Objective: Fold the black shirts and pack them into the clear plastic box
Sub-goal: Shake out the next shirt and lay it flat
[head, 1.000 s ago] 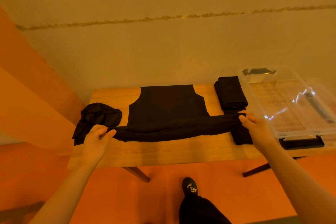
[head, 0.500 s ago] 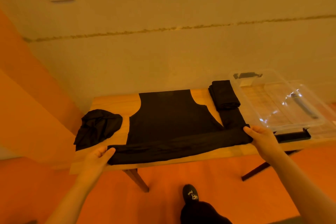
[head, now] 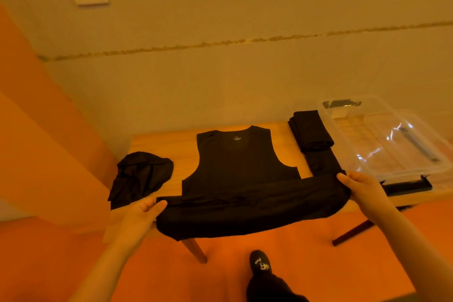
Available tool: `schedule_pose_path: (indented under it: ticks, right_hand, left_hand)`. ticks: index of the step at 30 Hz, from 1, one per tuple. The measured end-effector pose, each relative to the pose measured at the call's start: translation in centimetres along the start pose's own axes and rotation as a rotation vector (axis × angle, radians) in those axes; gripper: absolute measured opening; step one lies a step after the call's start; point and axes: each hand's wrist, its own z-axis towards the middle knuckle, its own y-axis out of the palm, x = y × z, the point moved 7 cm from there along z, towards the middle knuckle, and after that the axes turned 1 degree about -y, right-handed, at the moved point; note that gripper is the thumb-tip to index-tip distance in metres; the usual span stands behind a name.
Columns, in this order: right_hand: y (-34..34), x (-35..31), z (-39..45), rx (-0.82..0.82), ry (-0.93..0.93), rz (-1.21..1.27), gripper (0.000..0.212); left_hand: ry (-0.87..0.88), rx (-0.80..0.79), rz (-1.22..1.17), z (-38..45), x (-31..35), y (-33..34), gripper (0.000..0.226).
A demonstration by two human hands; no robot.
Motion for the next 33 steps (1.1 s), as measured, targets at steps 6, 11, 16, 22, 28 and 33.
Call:
schedule_pose_path:
  ticks: [6, 11, 16, 22, 28, 33]
  right_hand:
    - [3.5, -3.2, 8.3, -0.077, -0.046, -0.022, 0.019]
    - [7.2, -5.8, 17.9, -0.085, -0.077, -0.096, 0.024]
    - [11.8, -7.0, 28.4, -0.033, -0.100, -0.279, 0.030]
    - [17.4, -4.4, 32.6, 0.007, -0.140, -0.683, 0.042]
    - [25.1, -0.5, 28.1, -0.422, -0.620, -1.149, 0.056]
    - [24.8, 2.7, 29.6, -0.481, -0.556, -1.316, 0.085]
  left_hand:
    - [0.006, 0.095, 0.083, 8.4, 2.2, -0.7, 0.029]
    - [-0.027, 0.235, 0.117, 17.1, 4.1, -1.0, 0.035]
    - [-0.089, 0.349, 0.151, 27.5, 3.6, 0.2, 0.022]
    - [0.057, 0.395, 0.664, 33.4, 1.4, 4.4, 0.035]
    - [0.504, -0.193, 1.300, 31.0, -1.3, 16.6, 0.053]
    - [0.334, -0.166, 1.273, 33.7, -3.0, 16.0, 0.071]
